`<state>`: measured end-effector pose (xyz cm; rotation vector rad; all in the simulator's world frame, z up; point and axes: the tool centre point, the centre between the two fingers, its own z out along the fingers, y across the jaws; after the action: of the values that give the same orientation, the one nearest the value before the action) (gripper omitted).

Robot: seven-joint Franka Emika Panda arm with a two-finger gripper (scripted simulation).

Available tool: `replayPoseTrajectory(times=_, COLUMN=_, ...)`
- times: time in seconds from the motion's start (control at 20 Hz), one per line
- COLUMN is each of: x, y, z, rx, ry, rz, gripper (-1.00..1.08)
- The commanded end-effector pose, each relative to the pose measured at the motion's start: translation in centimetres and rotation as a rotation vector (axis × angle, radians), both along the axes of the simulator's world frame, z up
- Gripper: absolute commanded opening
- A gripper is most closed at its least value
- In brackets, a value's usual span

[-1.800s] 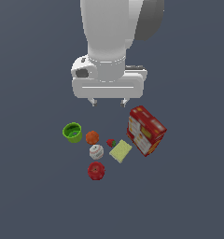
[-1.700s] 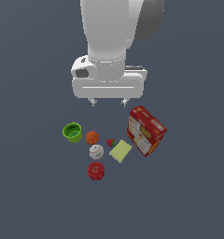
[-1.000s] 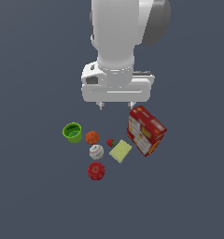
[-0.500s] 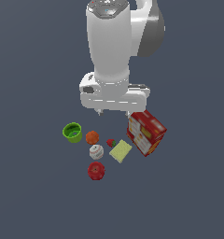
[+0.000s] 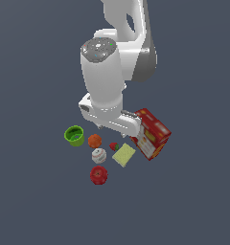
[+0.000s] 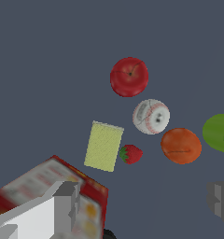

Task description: Pick up a designated object from a clutter of objects.

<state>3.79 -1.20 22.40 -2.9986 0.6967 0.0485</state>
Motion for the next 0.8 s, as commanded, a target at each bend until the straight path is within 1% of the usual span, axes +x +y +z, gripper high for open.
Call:
replayPoseTrajectory(times=0.0, x=0.4, y=-0.7, z=-1.7, rx=-0.002, ry=0.004, rz=-0.088, gripper=1.0)
replayPoseTrajectory(times=0.45, x=1.4, y=-3.4, z=-7.5, rx=-0.026, ry=0.014, rz=-0.396, gripper=1.0)
replayPoseTrajectory(times=0.75, x=1.6, y=-5.0, z=-10.4, rx=-0.049, ry=0.013, rz=-0.553, gripper=1.0)
